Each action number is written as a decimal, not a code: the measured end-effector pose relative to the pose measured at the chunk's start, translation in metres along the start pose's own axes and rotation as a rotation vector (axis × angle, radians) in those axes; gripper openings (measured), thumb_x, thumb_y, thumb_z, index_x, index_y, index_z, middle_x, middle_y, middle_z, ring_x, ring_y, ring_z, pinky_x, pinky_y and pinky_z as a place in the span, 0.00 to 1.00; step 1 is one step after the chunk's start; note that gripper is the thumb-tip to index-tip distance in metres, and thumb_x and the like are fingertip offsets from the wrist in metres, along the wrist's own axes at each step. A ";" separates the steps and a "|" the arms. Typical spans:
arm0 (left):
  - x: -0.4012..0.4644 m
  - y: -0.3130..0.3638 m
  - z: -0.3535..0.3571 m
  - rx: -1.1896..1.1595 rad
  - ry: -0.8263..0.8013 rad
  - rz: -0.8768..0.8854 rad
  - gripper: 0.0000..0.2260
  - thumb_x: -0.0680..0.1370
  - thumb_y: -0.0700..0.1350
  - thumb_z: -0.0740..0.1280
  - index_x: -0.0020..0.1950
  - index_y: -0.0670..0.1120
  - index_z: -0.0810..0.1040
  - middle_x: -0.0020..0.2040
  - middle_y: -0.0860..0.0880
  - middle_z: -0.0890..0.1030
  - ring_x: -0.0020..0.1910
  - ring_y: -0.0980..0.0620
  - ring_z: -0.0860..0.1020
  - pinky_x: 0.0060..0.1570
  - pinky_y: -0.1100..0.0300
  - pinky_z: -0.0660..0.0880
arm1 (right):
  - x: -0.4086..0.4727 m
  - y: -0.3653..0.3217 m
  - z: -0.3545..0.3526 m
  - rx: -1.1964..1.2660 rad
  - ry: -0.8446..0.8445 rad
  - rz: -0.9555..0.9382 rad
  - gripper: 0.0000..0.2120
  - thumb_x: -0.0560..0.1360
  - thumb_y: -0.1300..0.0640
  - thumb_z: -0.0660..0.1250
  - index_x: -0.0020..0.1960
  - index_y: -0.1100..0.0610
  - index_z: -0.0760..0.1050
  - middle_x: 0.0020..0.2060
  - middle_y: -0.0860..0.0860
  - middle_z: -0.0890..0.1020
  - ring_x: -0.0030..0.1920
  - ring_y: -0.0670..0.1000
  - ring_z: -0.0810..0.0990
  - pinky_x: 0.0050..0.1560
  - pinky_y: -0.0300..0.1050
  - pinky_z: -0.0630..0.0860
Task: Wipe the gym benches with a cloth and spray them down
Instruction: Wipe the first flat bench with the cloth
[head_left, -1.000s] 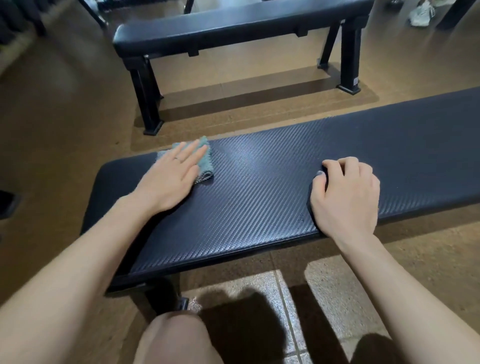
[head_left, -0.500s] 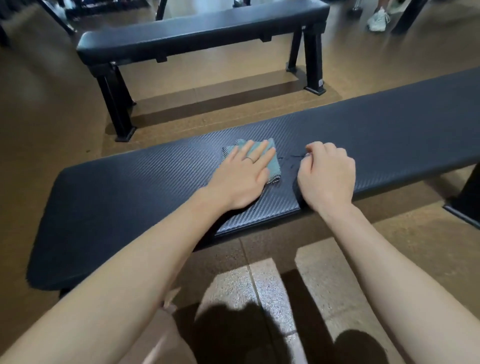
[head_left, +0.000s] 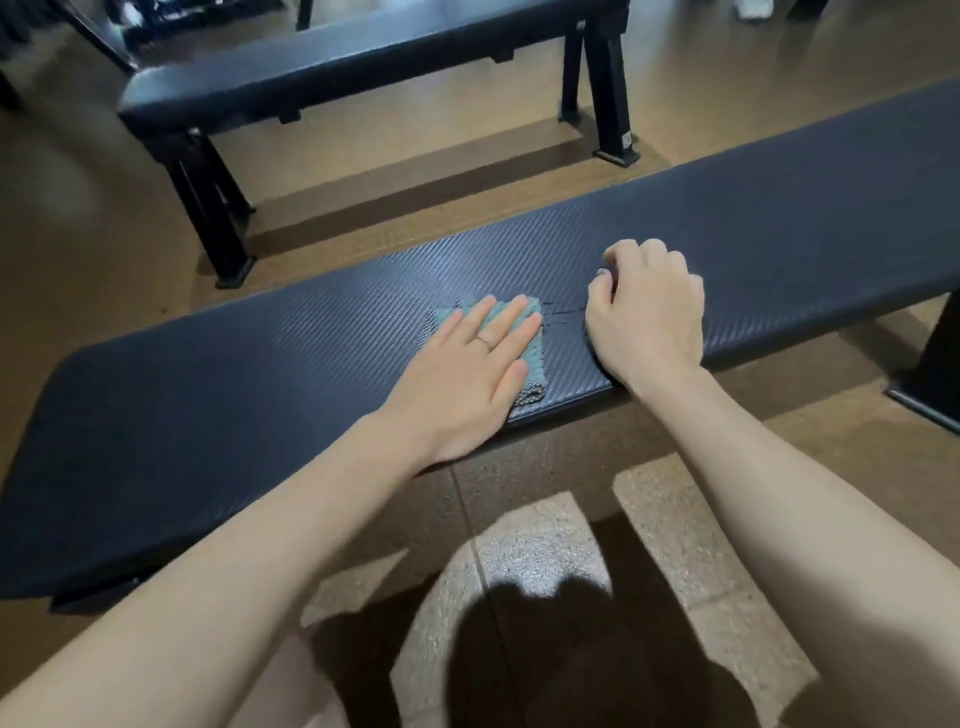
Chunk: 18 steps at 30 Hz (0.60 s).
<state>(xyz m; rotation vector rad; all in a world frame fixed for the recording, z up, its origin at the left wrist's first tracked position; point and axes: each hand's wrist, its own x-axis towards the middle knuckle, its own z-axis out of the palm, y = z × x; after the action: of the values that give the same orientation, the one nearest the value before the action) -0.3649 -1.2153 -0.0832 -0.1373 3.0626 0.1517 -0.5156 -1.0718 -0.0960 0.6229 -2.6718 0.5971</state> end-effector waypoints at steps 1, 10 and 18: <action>0.018 0.008 -0.001 0.004 -0.006 -0.008 0.27 0.85 0.56 0.41 0.85 0.52 0.49 0.85 0.53 0.48 0.84 0.49 0.45 0.81 0.50 0.43 | 0.004 0.001 -0.001 0.043 -0.013 0.016 0.14 0.81 0.53 0.56 0.61 0.56 0.75 0.56 0.56 0.79 0.56 0.60 0.76 0.56 0.57 0.71; -0.065 0.020 0.004 0.023 -0.001 -0.028 0.26 0.86 0.56 0.42 0.84 0.54 0.44 0.84 0.57 0.42 0.83 0.55 0.38 0.81 0.53 0.39 | 0.020 0.018 -0.008 0.112 -0.139 -0.144 0.15 0.80 0.56 0.58 0.64 0.57 0.74 0.58 0.57 0.79 0.57 0.60 0.76 0.58 0.57 0.72; 0.017 0.057 -0.001 -0.018 -0.023 -0.079 0.28 0.83 0.58 0.37 0.84 0.55 0.46 0.84 0.57 0.45 0.83 0.53 0.41 0.81 0.52 0.40 | 0.038 0.052 -0.008 0.025 -0.059 -0.141 0.13 0.81 0.54 0.57 0.56 0.59 0.77 0.52 0.58 0.78 0.53 0.60 0.75 0.54 0.57 0.70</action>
<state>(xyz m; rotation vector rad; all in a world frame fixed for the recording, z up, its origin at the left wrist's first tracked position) -0.3872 -1.1603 -0.0783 -0.2549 3.0280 0.1746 -0.5711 -1.0385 -0.0904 0.8406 -2.6498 0.5826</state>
